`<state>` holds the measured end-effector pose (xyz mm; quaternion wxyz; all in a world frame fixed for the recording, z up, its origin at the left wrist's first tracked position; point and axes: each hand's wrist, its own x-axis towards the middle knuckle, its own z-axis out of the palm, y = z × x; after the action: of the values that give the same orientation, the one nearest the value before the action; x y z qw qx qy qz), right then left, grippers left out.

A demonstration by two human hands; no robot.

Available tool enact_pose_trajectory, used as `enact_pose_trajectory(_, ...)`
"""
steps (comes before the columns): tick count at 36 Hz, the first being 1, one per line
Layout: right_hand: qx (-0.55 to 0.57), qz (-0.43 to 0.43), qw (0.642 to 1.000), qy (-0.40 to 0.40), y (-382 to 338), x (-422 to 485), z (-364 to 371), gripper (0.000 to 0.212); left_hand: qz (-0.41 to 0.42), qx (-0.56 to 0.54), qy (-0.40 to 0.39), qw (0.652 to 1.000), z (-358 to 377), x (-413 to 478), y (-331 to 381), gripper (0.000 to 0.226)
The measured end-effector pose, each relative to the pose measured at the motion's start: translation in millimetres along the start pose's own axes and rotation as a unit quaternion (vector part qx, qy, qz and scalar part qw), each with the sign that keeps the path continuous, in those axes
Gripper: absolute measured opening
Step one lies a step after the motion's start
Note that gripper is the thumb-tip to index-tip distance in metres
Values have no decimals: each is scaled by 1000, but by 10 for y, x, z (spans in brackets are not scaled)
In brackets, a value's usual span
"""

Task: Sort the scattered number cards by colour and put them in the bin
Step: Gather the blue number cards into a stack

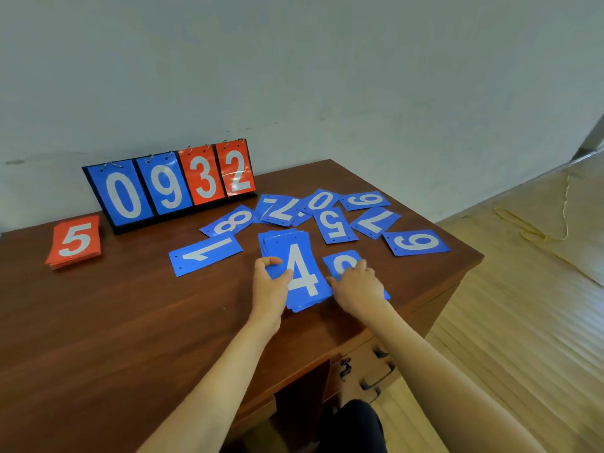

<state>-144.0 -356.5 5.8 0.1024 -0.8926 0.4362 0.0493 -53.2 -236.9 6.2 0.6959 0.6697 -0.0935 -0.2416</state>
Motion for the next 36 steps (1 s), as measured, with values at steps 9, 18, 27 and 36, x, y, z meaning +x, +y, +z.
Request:
enact_pose_trajectory(9, 302, -47, 952, 11, -67, 220, -239, 39, 14, -5, 69, 997, -508, 46, 29, 23)
enact_pose_trajectory(18, 39, -216, 968, -119, 57, 198, 25, 60, 19, -3, 47, 999, -638, -104, -20, 22)
enact_pose_trajectory(27, 78, -286, 933, -204, -382, 59, -110, 55, 27, -19, 76, 997, -940, -285, -49, 21)
enact_pose_trajectory(36, 181, -312, 925, -120, -725, -154, -26, 36, 30, -43, 126, 991, -1333, -443, 13, 21)
